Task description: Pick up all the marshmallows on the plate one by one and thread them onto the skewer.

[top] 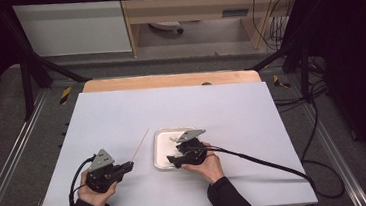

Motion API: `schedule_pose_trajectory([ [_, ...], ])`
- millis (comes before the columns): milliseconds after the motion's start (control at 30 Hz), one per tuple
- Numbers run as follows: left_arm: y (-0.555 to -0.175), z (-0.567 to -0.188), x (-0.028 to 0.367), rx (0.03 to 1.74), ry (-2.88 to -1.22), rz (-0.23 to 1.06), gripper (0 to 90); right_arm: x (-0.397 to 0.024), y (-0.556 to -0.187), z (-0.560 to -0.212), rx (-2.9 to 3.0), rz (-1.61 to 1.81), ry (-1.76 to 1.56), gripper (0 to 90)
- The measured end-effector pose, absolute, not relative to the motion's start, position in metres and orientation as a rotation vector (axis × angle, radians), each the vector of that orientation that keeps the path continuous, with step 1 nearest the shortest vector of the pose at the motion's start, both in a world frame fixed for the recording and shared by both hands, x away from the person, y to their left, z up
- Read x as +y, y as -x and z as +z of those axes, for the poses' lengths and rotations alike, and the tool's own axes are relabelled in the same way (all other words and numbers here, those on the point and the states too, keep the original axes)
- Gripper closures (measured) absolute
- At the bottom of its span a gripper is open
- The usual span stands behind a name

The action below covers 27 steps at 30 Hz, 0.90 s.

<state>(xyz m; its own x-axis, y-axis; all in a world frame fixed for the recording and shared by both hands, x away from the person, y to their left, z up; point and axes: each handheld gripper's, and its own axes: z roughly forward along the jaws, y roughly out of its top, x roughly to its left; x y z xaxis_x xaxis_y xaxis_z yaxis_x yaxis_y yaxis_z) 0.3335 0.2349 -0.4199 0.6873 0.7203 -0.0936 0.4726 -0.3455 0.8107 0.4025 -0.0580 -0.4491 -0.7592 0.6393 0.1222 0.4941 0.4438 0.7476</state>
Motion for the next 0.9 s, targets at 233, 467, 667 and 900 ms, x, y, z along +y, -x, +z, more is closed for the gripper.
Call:
schedule_pose_trajectory([
  [233,-0.3338,-0.4205,0.2347,0.92,-2.01,0.35,88.6,-0.0574,-0.4011,-0.452,2.531,1.201,-0.966,56.2],
  [467,-0.3337,-0.4208,0.2339,0.919,-2.014,0.35,88.6,-0.0572,-0.3992,-0.453,2.524,1.189,-0.918,65.4],
  [667,-0.3339,-0.421,0.2335,0.918,-2.016,0.35,88.6,-0.0572,-0.3985,-0.4536,2.518,1.179,-0.882,69.2],
  [900,-0.3336,-0.4209,0.2332,0.916,-2.015,0.352,88.6,-0.0583,-0.3991,-0.4524,2.523,1.173,-0.885,71.7],
])
